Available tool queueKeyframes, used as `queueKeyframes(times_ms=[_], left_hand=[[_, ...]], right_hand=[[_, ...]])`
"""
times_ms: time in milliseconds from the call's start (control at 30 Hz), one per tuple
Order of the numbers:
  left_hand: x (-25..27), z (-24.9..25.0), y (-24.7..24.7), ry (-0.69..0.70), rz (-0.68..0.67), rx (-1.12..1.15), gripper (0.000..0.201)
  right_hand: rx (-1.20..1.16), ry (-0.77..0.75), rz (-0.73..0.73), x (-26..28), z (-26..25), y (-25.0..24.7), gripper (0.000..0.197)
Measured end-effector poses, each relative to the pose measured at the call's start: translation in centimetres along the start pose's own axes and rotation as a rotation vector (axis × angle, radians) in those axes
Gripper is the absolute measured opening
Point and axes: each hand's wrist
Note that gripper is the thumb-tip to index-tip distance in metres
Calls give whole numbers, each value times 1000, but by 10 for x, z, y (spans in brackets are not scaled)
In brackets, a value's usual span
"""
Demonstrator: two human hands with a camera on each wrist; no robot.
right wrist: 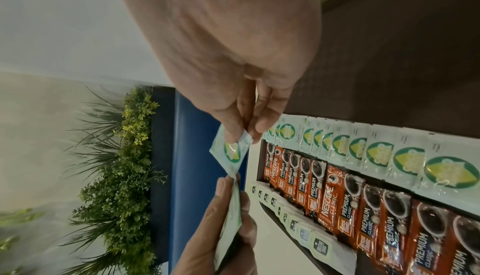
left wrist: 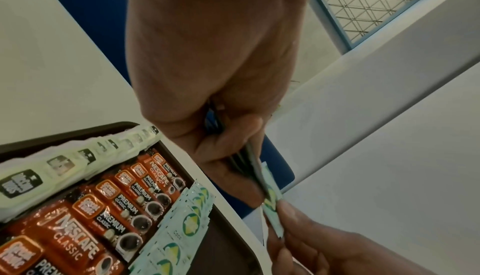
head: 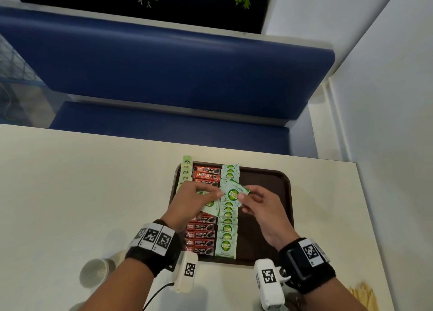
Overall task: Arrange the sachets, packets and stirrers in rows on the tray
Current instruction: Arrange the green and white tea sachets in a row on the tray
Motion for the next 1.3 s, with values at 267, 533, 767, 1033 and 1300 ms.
queueKeyframes(times_ms=[267, 533, 767, 1033, 1300], left_hand=[[-1, -6, 8, -34, -8, 48, 9], [1, -13, 11, 18, 65, 24, 9], [7, -10, 17, 33, 28, -24, 18], [-4, -11, 2, 79, -87, -527, 4], [-4, -34, 7, 65, 116, -366, 12]], right_hand=[[71, -6, -53, -7, 1, -10, 26], [-53, 109, -7, -7, 14, 1, 15], [-102, 204, -43, -4, 20, 16, 32], [765, -181, -208, -21, 12, -21, 6], [505, -89, 96, -52, 49, -36, 7]])
Point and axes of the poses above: each hand's wrist, its own x-axis away from the middle knuckle, its own y-axis out of the palm, z = x × y, and after that the axes turned 3 degrees about -x, right-handed
